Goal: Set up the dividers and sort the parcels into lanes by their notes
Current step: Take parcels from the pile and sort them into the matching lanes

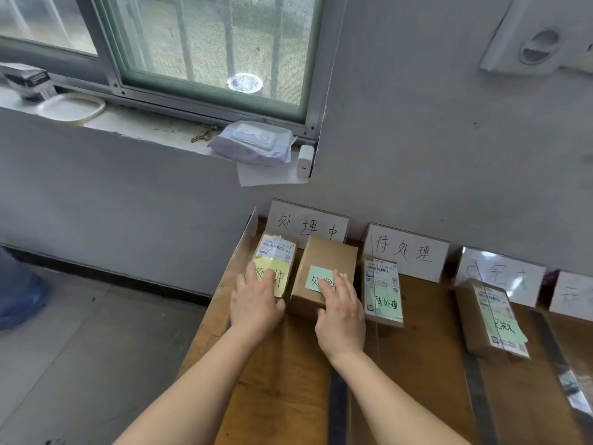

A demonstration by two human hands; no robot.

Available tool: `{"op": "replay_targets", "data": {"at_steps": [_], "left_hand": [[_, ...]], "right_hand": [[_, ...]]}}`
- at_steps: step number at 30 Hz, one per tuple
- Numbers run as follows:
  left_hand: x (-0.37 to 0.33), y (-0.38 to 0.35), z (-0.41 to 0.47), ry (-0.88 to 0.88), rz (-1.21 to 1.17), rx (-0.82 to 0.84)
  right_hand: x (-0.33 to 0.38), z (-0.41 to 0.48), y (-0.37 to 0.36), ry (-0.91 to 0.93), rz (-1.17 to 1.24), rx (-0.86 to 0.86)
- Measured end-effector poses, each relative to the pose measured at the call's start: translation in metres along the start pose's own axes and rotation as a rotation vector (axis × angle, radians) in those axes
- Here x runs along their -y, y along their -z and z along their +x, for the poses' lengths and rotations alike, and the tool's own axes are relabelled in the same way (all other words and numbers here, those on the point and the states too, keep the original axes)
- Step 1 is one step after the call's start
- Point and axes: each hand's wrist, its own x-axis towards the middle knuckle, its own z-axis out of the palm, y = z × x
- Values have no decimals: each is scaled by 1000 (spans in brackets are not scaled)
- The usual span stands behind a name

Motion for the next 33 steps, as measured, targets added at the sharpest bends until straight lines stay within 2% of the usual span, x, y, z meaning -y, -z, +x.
{"op": "replay_targets", "data": {"at_steps": [8, 17, 23, 33], "left_hand": [[-1, -2, 4, 10, -46, 19], [-5, 12, -4, -40, 47, 67], [-27, 43, -8, -218, 163, 52], [-115, 69, -52, -520, 214, -11]], "right_hand": [[-6, 0, 4, 44, -11, -5], [-3, -2, 25, 56, 17, 43], [-8, -5, 65, 61, -38, 56], [-66, -50, 153, -74, -279, 80]]}}
